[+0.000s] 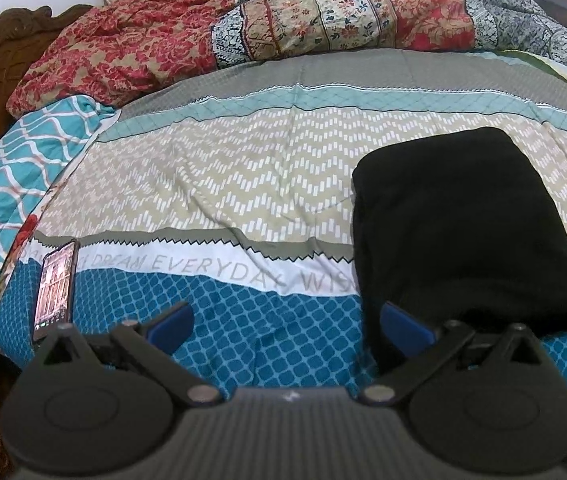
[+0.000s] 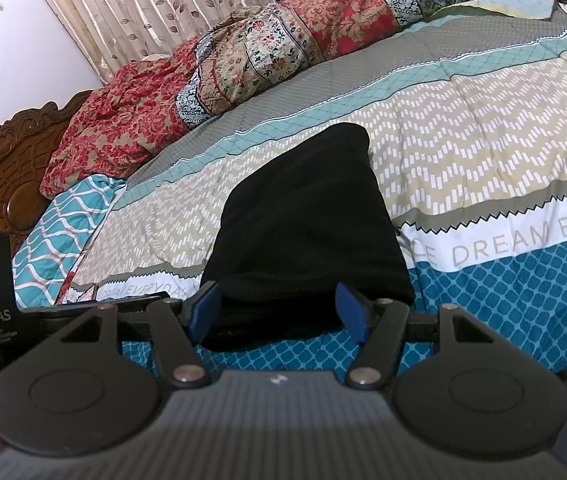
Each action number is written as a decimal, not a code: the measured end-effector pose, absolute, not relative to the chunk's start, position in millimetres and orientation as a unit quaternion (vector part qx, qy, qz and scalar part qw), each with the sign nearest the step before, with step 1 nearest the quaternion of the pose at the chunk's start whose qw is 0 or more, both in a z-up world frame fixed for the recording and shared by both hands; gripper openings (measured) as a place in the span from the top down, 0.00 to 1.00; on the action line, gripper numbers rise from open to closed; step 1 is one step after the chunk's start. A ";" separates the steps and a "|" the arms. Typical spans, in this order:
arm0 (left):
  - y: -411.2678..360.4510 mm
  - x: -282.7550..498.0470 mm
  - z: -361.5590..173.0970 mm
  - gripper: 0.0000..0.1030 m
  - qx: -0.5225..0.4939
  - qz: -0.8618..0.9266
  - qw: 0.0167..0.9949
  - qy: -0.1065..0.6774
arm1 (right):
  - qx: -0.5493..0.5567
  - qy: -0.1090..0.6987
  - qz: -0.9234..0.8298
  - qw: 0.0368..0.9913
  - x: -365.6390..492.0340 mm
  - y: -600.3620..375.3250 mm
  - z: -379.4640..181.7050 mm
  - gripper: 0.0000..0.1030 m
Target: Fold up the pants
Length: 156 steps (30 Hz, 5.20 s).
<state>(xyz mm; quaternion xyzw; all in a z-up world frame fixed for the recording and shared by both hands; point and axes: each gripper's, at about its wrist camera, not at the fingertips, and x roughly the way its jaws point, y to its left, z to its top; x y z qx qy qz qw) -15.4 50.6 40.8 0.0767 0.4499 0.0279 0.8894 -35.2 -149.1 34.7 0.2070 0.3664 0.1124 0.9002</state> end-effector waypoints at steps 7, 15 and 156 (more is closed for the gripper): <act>55.8 -7.5 32.0 0.00 0.052 0.016 0.877 0.477 | 0.202 0.364 0.108 0.903 -34.6 -148.9 33.8 0.36; 80.7 25.6 24.9 0.00 -0.053 -0.068 0.855 0.511 | 0.168 0.329 0.104 0.923 -20.5 -162.5 39.0 0.22; 72.9 -7.5 63.1 0.00 -0.032 -0.069 0.920 0.386 | 0.137 0.369 0.114 0.912 5.5 -98.7 30.2 0.07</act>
